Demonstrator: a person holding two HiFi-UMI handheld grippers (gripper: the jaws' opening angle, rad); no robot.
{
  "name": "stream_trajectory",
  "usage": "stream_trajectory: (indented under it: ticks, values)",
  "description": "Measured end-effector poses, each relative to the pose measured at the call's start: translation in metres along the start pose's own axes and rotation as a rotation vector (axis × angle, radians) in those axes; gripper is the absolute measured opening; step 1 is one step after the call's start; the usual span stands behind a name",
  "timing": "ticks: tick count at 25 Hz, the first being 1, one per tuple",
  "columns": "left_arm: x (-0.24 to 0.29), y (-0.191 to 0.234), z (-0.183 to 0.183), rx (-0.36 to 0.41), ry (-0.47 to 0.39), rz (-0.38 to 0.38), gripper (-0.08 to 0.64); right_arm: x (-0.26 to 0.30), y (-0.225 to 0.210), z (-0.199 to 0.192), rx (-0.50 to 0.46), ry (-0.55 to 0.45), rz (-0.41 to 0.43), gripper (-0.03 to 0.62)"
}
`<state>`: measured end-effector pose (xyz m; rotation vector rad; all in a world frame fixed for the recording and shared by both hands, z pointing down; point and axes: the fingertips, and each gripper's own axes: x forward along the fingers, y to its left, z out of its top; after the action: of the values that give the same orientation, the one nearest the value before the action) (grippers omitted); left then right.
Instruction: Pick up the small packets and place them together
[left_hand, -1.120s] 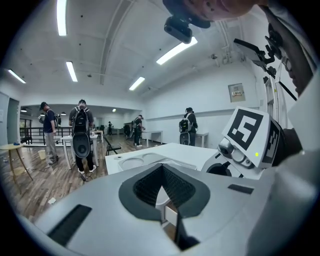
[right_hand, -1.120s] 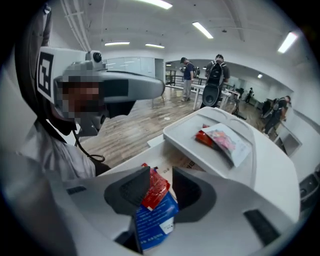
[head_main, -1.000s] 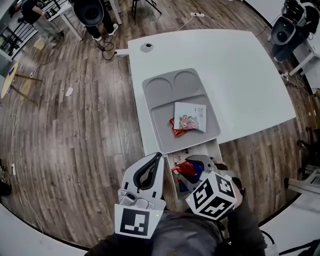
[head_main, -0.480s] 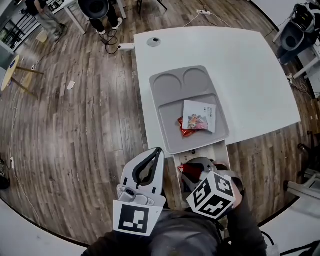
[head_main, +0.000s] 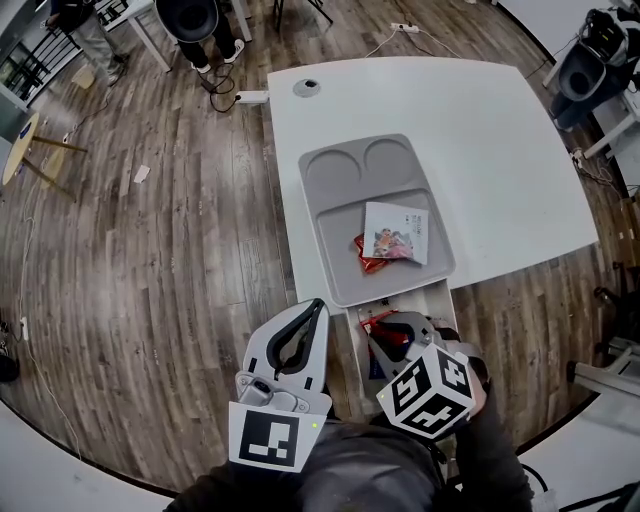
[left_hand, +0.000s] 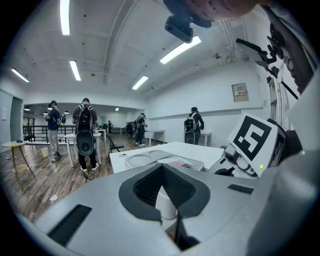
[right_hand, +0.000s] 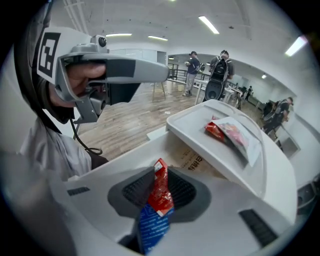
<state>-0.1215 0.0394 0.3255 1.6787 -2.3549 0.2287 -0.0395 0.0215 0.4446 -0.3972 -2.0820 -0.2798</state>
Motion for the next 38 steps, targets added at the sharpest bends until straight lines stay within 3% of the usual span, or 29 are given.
stream_trajectory:
  ticks: [2, 5, 12, 15, 23, 38]
  values:
    - [0.0, -0.001, 0.001, -0.004, 0.0, -0.004, 0.0, 0.002, 0.003, -0.002, 0.001, 0.013, 0.016, 0.171]
    - [0.0, -0.001, 0.003, -0.01, 0.002, -0.007, 0.0, 0.007, 0.005, -0.005, 0.017, 0.028, 0.033, 0.232]
    - [0.006, 0.004, -0.005, -0.005, 0.014, -0.003, 0.0, 0.014, 0.007, -0.009, 0.051, 0.037, 0.095, 0.201]
    - [0.007, 0.005, -0.003, -0.004, 0.01, 0.0, 0.0, 0.014, 0.003, -0.007, 0.034, 0.036, 0.07, 0.147]
    - [0.004, 0.004, 0.005, 0.0, -0.004, 0.012, 0.0, -0.005, -0.013, 0.007, 0.028, -0.016, -0.03, 0.075]
    - [-0.018, -0.043, 0.051, 0.061, -0.091, -0.003, 0.0, -0.08, -0.018, 0.029, 0.01, -0.168, -0.143, 0.067]
